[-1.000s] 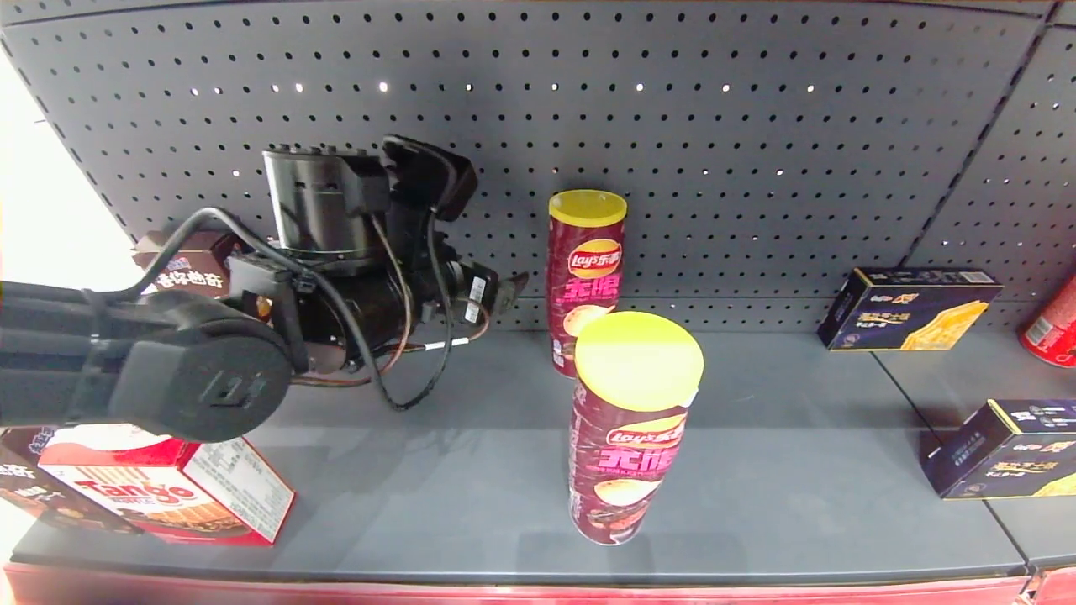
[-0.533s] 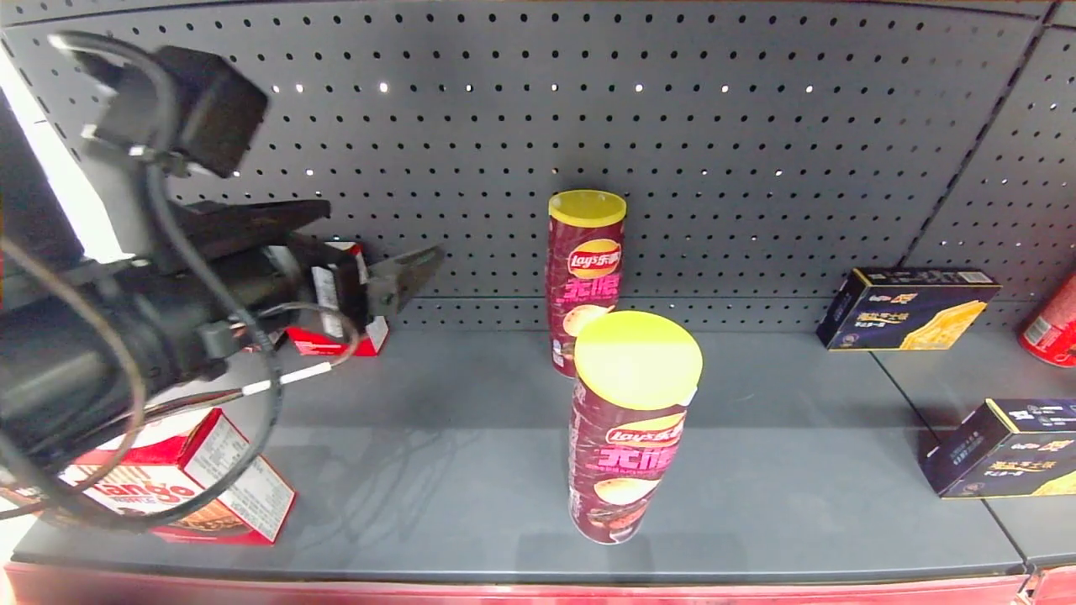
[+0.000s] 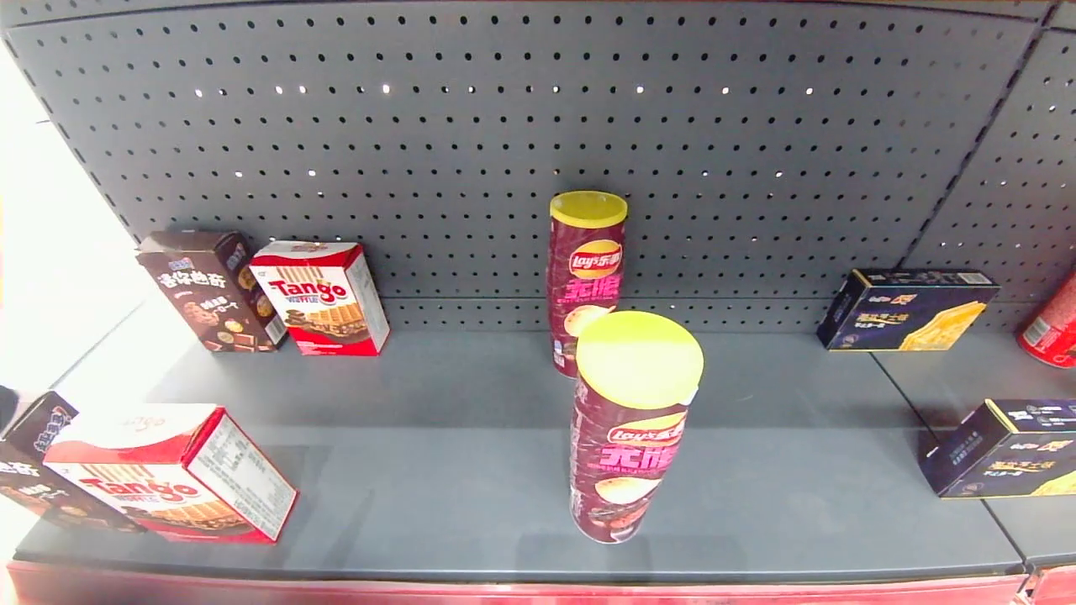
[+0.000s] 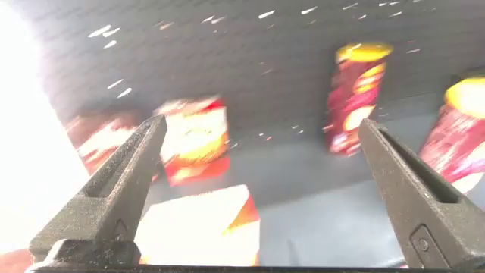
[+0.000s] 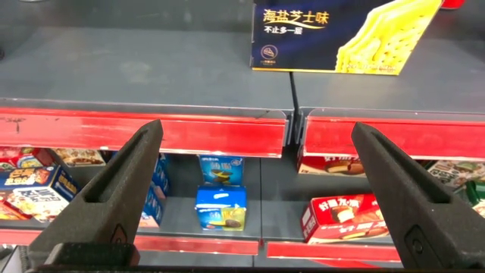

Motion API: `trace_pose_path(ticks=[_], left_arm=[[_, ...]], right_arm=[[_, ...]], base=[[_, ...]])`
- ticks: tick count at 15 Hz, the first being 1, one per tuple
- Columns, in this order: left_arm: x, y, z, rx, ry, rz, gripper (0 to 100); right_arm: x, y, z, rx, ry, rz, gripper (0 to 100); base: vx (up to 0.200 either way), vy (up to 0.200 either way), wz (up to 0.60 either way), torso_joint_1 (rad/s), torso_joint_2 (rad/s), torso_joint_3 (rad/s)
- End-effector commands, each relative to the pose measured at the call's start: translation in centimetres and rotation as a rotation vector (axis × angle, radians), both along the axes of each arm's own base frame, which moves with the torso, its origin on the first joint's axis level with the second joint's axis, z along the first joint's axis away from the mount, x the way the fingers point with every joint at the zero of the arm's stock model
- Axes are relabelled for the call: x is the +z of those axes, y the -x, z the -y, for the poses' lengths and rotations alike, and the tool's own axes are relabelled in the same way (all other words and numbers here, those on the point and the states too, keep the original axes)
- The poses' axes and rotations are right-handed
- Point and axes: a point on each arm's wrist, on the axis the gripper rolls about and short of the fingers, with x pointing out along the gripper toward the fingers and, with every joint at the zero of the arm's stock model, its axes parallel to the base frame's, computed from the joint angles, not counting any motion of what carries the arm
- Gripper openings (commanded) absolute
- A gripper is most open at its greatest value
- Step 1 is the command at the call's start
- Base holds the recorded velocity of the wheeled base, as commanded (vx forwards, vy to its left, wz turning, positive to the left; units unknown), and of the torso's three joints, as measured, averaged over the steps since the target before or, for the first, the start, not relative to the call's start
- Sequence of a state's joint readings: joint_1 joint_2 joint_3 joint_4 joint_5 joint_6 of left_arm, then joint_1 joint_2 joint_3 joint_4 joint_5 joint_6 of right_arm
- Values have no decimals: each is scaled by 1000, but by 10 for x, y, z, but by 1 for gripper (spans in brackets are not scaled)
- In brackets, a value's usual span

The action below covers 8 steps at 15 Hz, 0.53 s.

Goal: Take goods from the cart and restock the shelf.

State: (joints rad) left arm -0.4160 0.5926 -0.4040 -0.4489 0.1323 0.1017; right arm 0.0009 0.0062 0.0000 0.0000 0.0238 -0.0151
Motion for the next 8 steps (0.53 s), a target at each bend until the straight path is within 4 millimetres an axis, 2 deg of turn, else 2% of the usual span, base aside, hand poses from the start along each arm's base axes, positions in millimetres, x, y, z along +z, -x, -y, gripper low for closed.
trace_pose_path(ticks=[1, 4, 5, 7, 8], left_arm=[[-69, 43, -12, 113, 8, 49, 100], [-121, 51, -5, 95, -31, -6, 100], [-130, 52, -5, 105, -38, -70, 100], [-138, 51, -5, 92, -35, -136, 100], [-147, 54, -6, 28, -36, -185, 100]], right_arm=[[0, 0, 0, 1, 0, -1, 100], [0, 0, 0, 0, 0, -1, 100], [0, 0, 0, 1, 0, -1, 100], [0, 0, 0, 0, 0, -1, 100], [0, 0, 0, 0, 0, -1, 100]], base=[[0, 0, 0, 0, 0, 0], [0, 0, 0, 0, 0, 0], [0, 0, 0, 0, 0, 0], [0, 0, 0, 0, 0, 0], [0, 0, 0, 0, 0, 0]])
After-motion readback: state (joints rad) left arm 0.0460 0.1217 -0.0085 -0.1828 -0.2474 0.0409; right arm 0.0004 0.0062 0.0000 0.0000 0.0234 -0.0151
